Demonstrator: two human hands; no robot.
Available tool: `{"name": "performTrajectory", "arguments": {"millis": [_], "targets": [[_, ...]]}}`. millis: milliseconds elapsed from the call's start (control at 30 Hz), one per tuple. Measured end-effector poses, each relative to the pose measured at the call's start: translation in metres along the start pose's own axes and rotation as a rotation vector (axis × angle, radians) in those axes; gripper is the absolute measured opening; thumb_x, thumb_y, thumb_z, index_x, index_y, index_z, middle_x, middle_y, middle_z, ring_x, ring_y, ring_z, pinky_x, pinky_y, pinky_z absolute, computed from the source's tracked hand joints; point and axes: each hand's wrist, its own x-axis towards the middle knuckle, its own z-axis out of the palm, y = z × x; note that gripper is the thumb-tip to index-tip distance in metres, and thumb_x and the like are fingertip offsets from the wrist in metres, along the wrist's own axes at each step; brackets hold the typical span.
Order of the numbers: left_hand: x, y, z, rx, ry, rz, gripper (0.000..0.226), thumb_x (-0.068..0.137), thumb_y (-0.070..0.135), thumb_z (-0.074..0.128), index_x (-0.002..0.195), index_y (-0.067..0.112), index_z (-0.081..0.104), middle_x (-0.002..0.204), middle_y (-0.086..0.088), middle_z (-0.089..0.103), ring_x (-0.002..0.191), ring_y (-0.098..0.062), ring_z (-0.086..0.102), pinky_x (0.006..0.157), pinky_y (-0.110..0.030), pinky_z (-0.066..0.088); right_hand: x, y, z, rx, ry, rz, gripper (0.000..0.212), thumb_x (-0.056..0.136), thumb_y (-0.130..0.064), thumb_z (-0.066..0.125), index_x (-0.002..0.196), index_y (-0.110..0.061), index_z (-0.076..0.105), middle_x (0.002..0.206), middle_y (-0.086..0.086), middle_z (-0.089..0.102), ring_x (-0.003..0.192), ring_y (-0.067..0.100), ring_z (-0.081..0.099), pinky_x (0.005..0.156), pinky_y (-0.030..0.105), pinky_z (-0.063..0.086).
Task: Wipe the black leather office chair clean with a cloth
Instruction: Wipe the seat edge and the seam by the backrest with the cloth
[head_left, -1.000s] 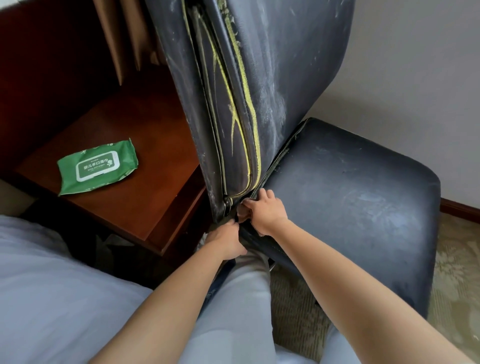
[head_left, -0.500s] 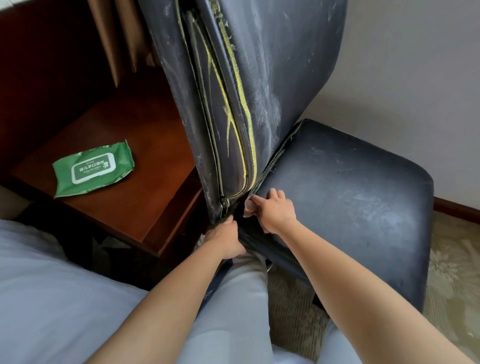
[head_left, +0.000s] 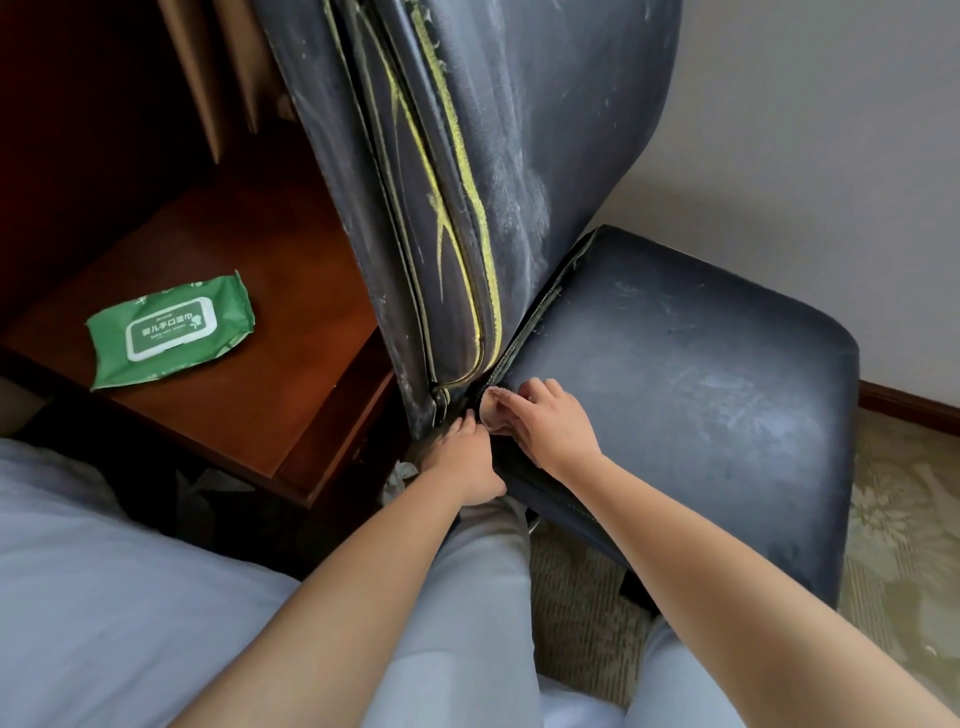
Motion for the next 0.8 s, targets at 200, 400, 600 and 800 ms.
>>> {"name": "performTrajectory", "arguments": {"millis": [200, 400, 600, 800], "targets": [[0.002, 0.0, -0.016, 0.108, -0.081, 0.017, 0.072, 0.084, 0.038, 0.063, 0.142, 0.006, 0.034, 0.144, -0.011, 0.037, 0.133, -0.028, 0.035, 0.105, -0.039, 0.036, 0.017, 0.001, 0.0, 0.022, -0.029, -0.077, 0.04, 0.087, -0.022, 0.065, 0.126, -0.02, 0.06, 0.104, 0.013, 0.056, 0.09, 0.032, 0.049, 0.067, 0.035, 0.047], [0.007, 0.008, -0.022, 0.177, -0.164, 0.002, 0.075, 0.085, 0.045, 0.063, 0.142, 0.006, 0.034, 0.146, -0.012, 0.035, 0.134, -0.03, 0.034, 0.105, -0.044, 0.04, 0.018, 0.014, -0.002, -0.135, -0.128, -0.105, 0.045, 0.1, -0.04, 0.034, 0.145, -0.038, 0.029, 0.121, 0.007, 0.042, 0.108, 0.027, 0.041, 0.082, 0.035, 0.035], [0.011, 0.0, -0.02, 0.128, -0.158, 0.014, 0.091, 0.083, 0.046, 0.065, 0.15, 0.005, 0.019, 0.154, -0.011, 0.023, 0.141, -0.028, 0.025, 0.109, -0.046, 0.035, 0.033, 0.002, -0.002, -0.15, -0.16, 0.094, 0.05, 0.099, -0.034, 0.039, 0.147, -0.036, 0.023, 0.123, 0.009, 0.044, 0.112, 0.028, 0.041, 0.081, 0.035, 0.036], [0.006, -0.004, -0.013, 0.104, -0.105, 0.038, 0.087, 0.082, 0.043, 0.066, 0.149, 0.007, 0.024, 0.153, -0.011, 0.028, 0.141, -0.025, 0.024, 0.111, -0.038, 0.029, 0.012, 0.006, -0.002, -0.097, -0.208, -0.077, 0.05, 0.1, -0.03, 0.037, 0.147, -0.034, 0.02, 0.123, 0.01, 0.039, 0.109, 0.029, 0.04, 0.084, 0.037, 0.037]]}}
